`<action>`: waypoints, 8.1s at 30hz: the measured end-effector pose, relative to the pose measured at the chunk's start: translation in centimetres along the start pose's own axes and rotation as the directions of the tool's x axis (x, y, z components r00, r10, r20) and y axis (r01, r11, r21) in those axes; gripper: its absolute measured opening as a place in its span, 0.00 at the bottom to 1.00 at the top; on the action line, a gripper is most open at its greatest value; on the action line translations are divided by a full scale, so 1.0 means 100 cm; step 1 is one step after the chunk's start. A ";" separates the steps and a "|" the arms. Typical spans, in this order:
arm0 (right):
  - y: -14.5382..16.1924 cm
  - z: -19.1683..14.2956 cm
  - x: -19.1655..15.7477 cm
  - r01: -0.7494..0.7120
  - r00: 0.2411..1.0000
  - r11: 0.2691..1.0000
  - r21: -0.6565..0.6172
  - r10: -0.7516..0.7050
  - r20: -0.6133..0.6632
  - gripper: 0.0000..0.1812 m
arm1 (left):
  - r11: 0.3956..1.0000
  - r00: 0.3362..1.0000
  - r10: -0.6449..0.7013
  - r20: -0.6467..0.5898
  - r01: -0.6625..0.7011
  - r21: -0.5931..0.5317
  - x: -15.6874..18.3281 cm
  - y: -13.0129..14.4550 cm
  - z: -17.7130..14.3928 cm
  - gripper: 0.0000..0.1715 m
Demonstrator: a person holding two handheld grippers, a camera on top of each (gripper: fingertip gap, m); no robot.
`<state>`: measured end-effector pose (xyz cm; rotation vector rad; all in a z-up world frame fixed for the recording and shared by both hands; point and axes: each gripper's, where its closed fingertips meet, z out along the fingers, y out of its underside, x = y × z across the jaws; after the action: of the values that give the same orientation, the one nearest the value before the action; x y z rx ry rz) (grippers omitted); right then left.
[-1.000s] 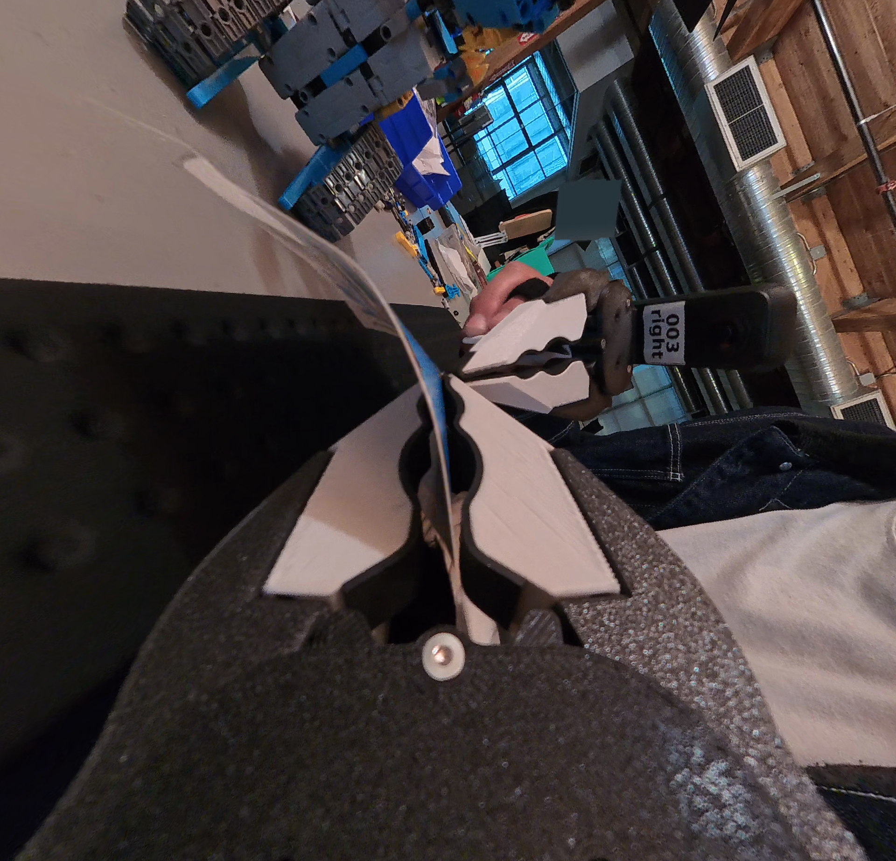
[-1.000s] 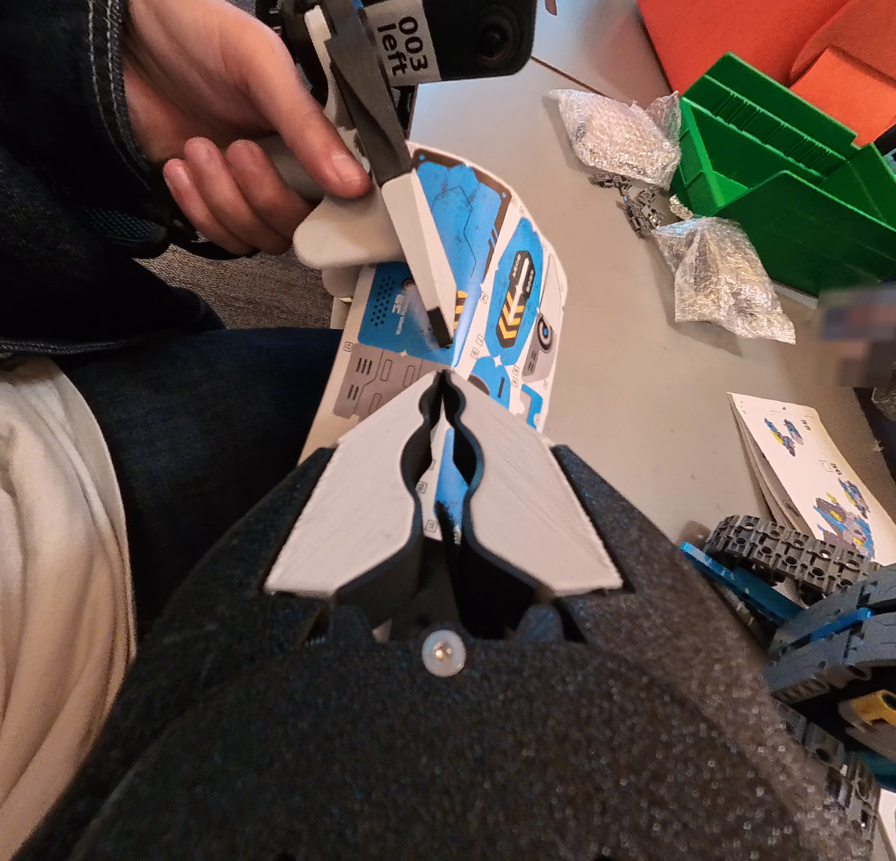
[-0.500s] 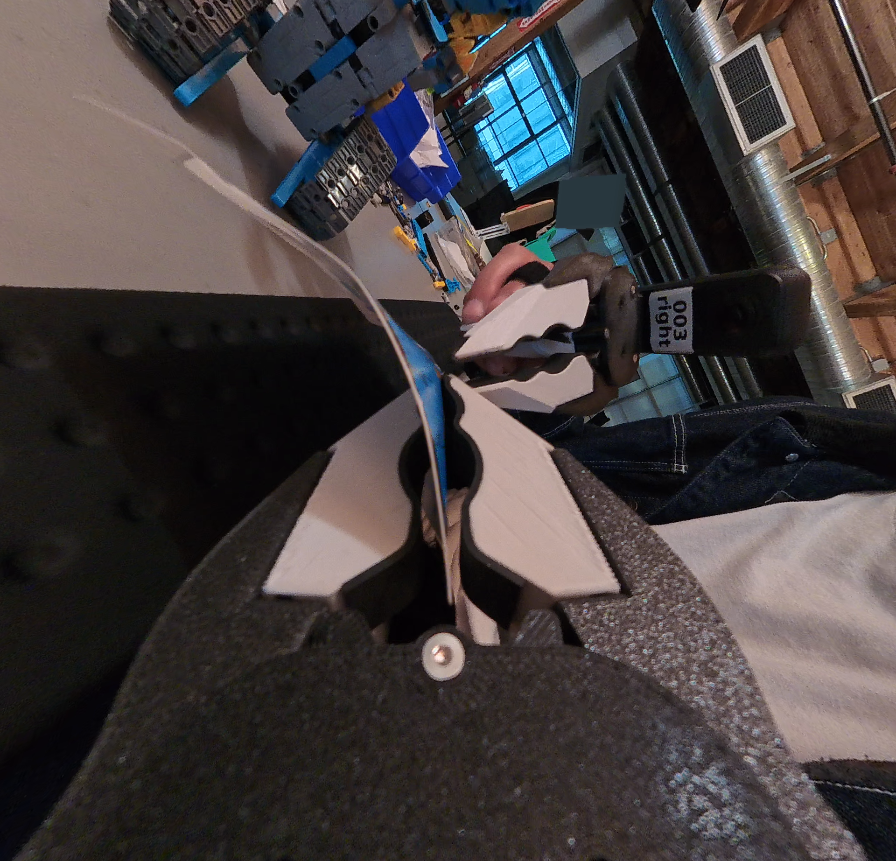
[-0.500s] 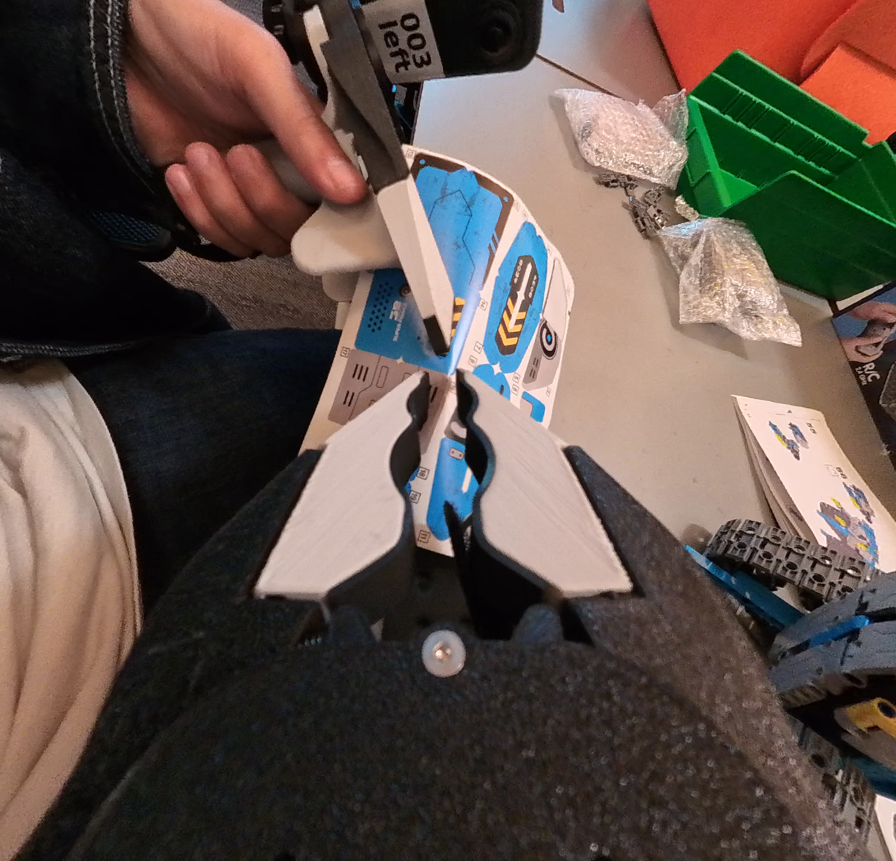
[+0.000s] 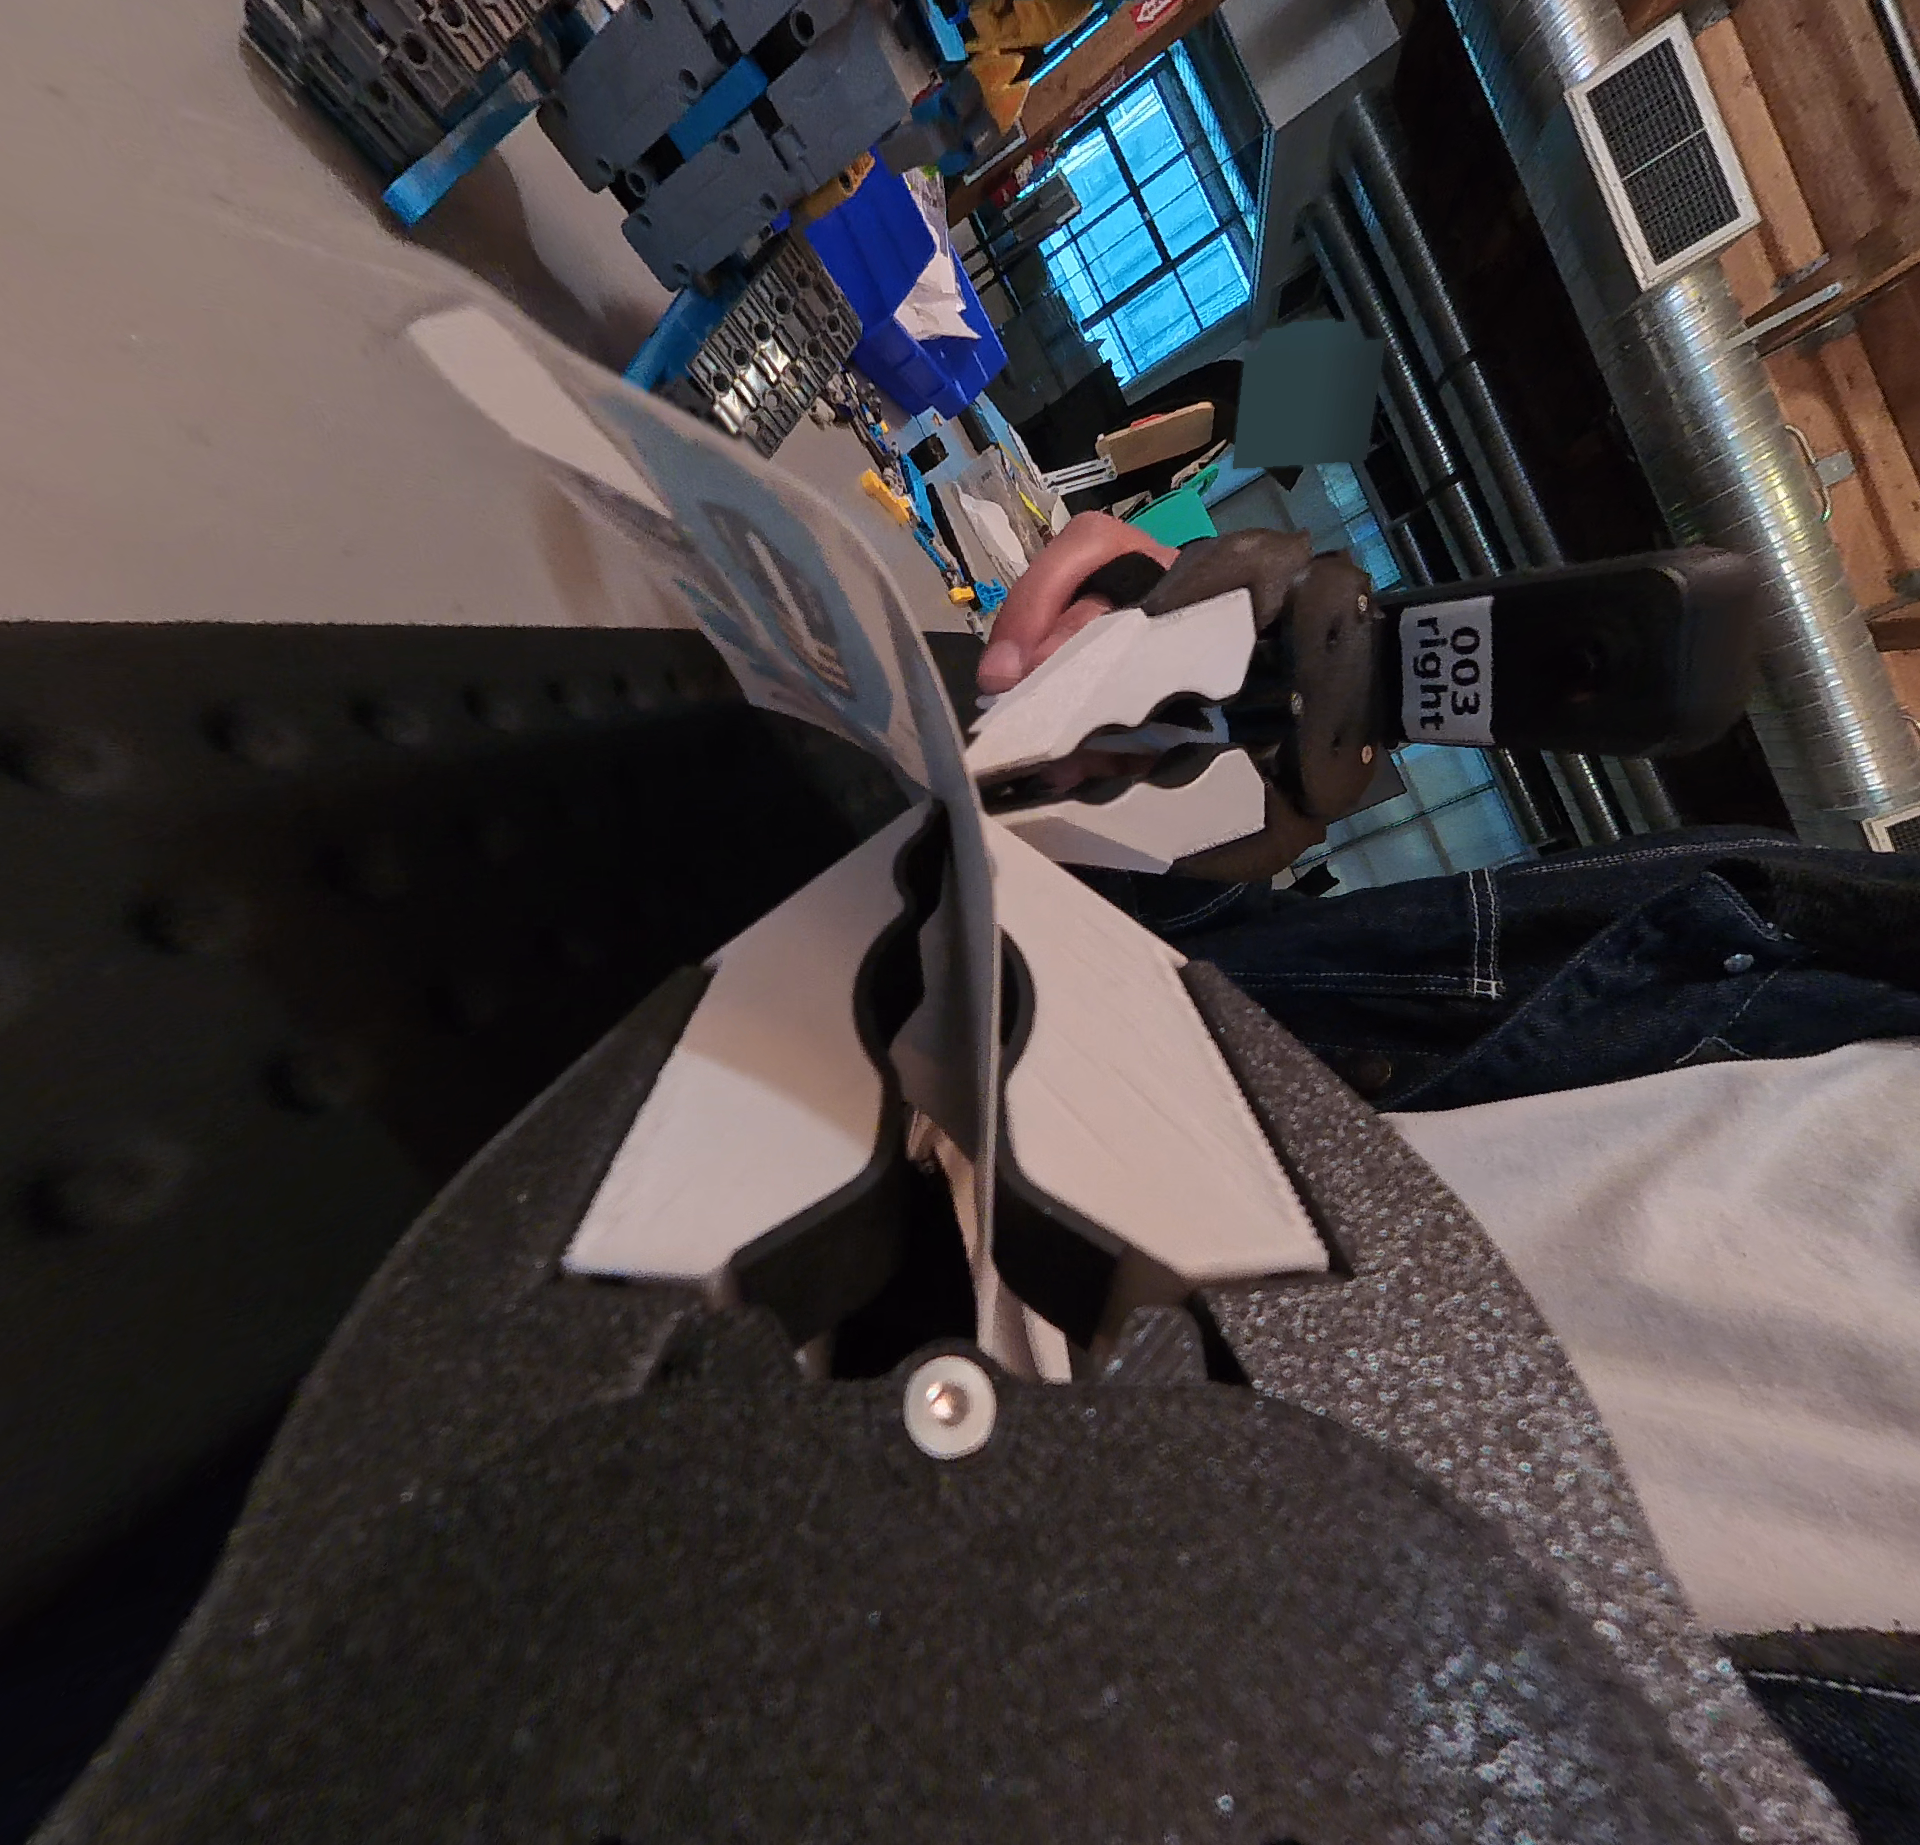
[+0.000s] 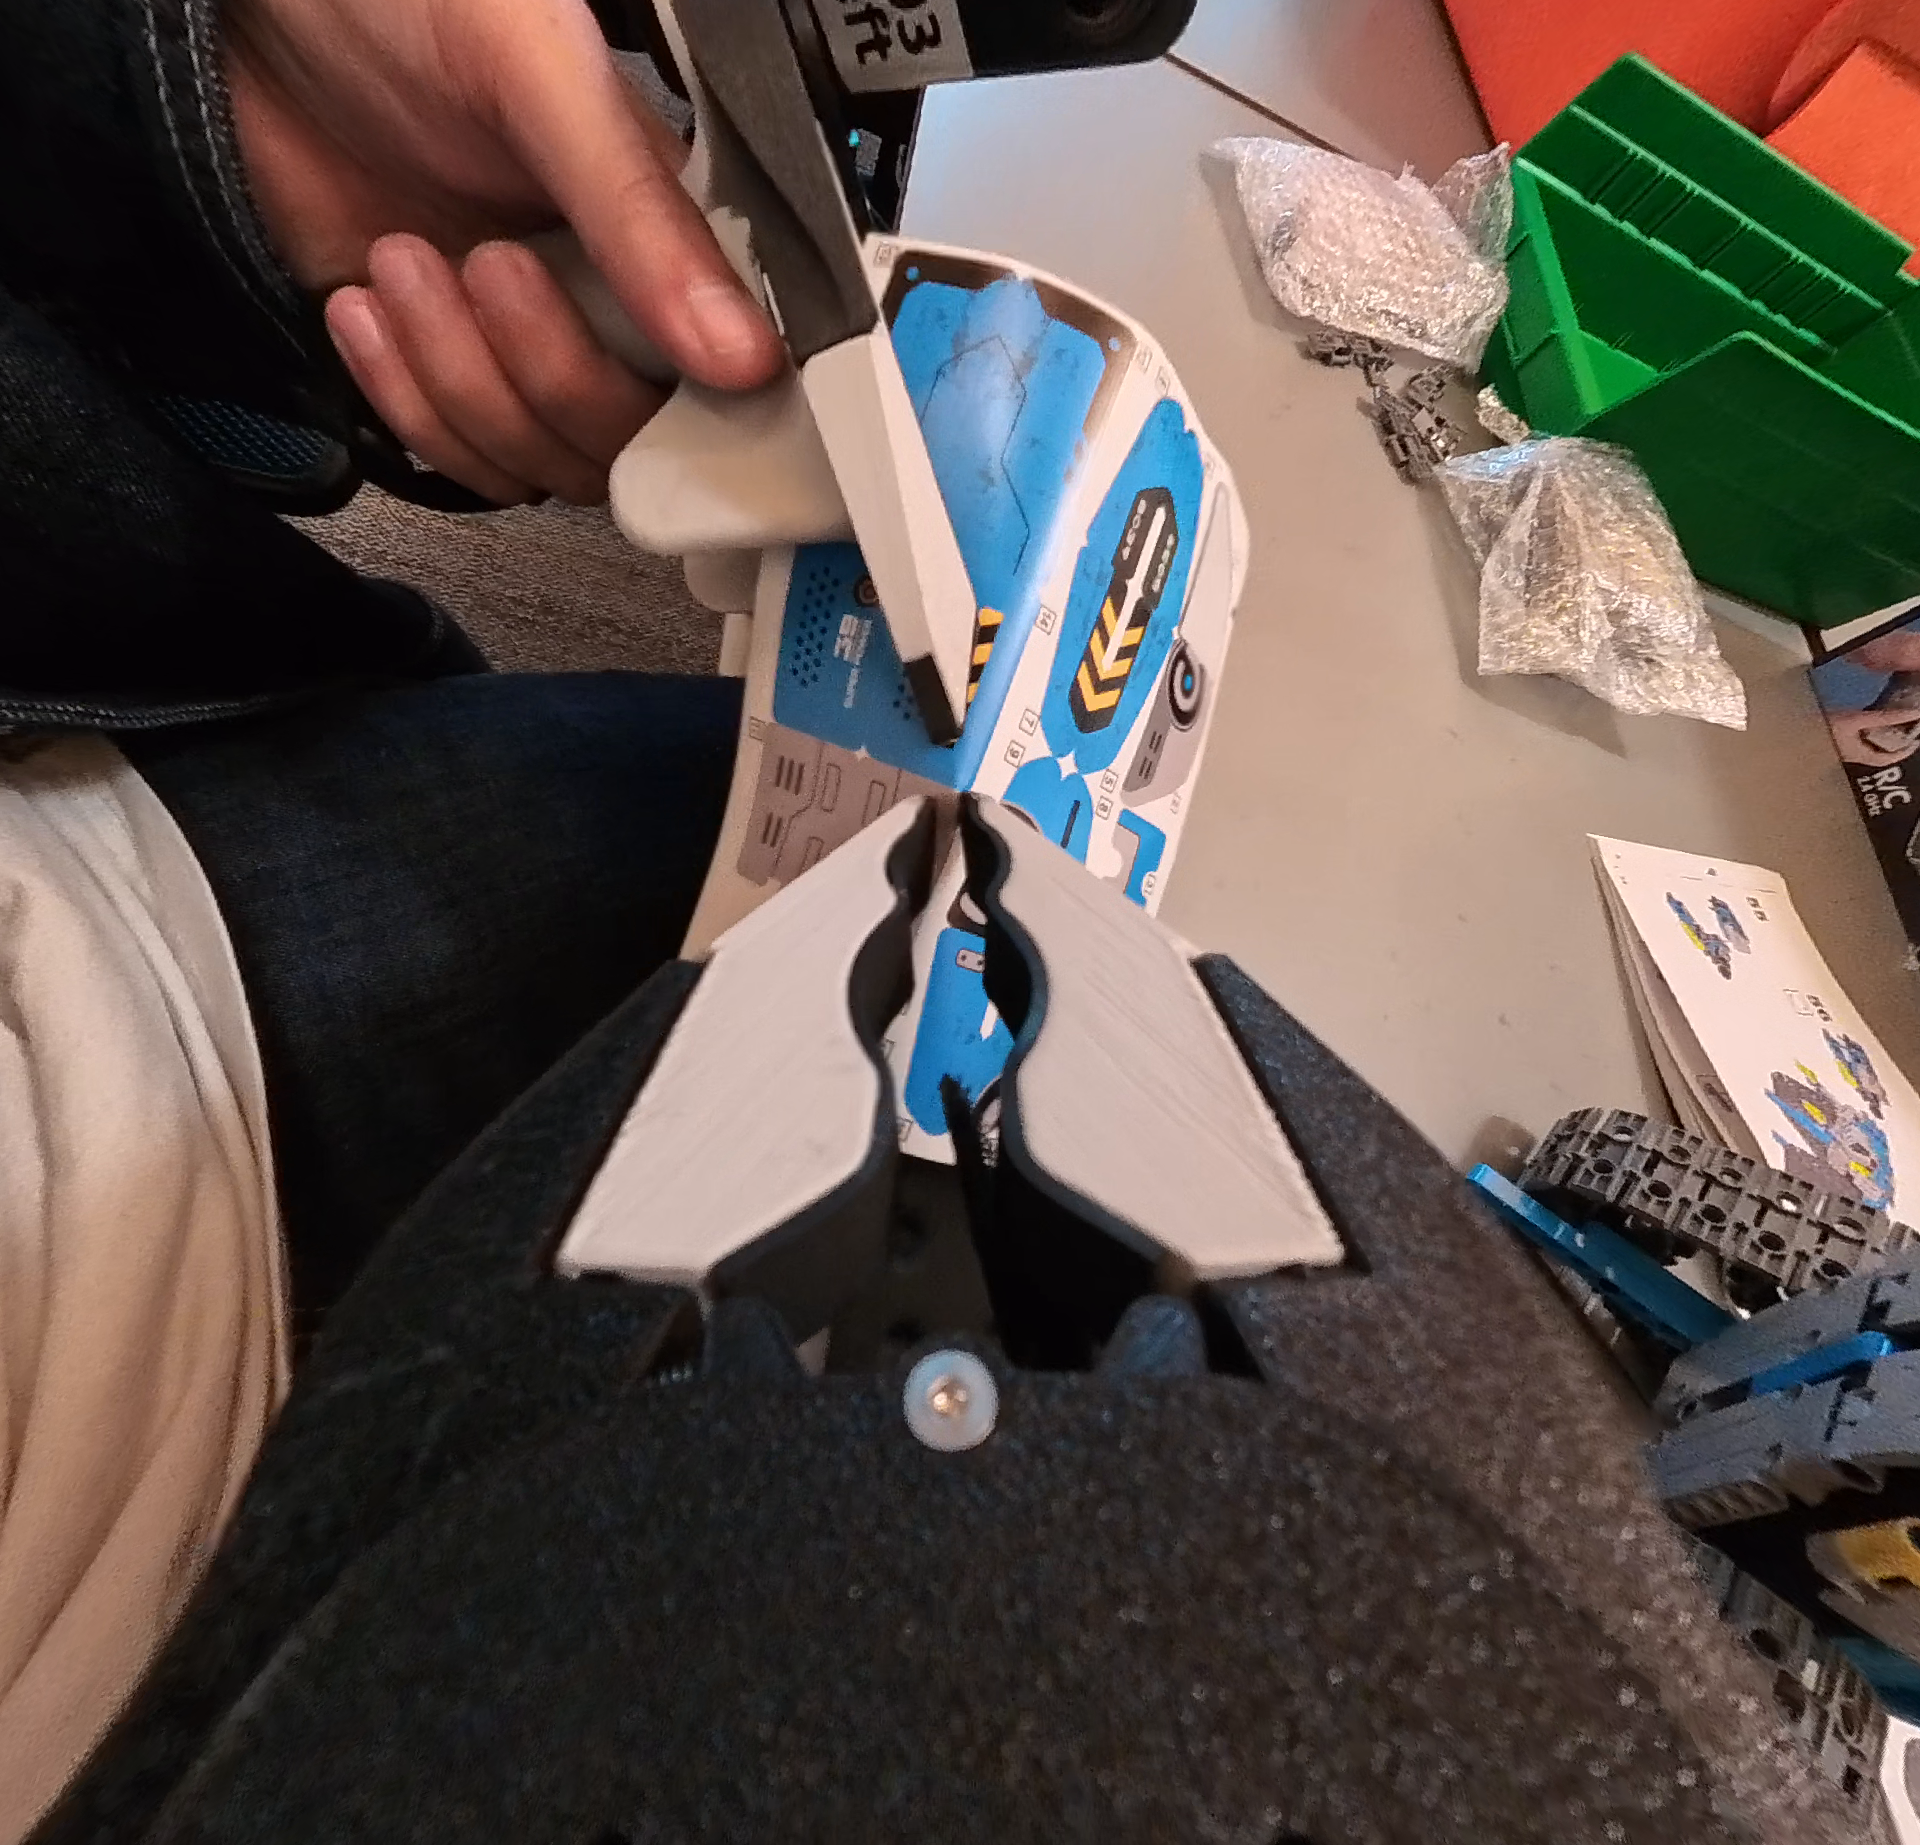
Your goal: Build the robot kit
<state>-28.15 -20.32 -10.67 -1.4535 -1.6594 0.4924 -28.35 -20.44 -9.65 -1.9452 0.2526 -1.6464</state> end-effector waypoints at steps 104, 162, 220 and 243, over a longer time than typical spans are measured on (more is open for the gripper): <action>-0.031 -0.091 0.083 -0.415 0.907 0.833 0.366 0.409 0.097 0.00 | 0.929 0.958 -0.189 0.213 0.105 0.355 -0.092 -0.132 -0.091 0.00; 0.141 -0.117 0.280 -0.429 0.693 0.755 0.496 0.627 -0.357 0.00 | 0.798 0.646 0.482 0.593 -0.603 0.008 -0.138 -0.216 0.062 0.37; 0.142 -0.119 0.280 -0.437 0.687 0.744 0.505 0.639 -0.347 0.00 | 0.776 0.587 0.506 0.632 -0.630 -0.036 -0.140 -0.214 0.060 0.35; 0.092 -0.157 0.263 -0.256 0.727 0.802 0.539 0.527 -0.440 0.00 | 0.734 0.611 0.468 0.639 -0.671 0.104 -0.119 -0.222 0.040 0.32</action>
<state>-8.99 3.03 0.01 -1.4194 -0.6744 0.5562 -31.95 4.78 -8.19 -1.7305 0.2965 -0.5732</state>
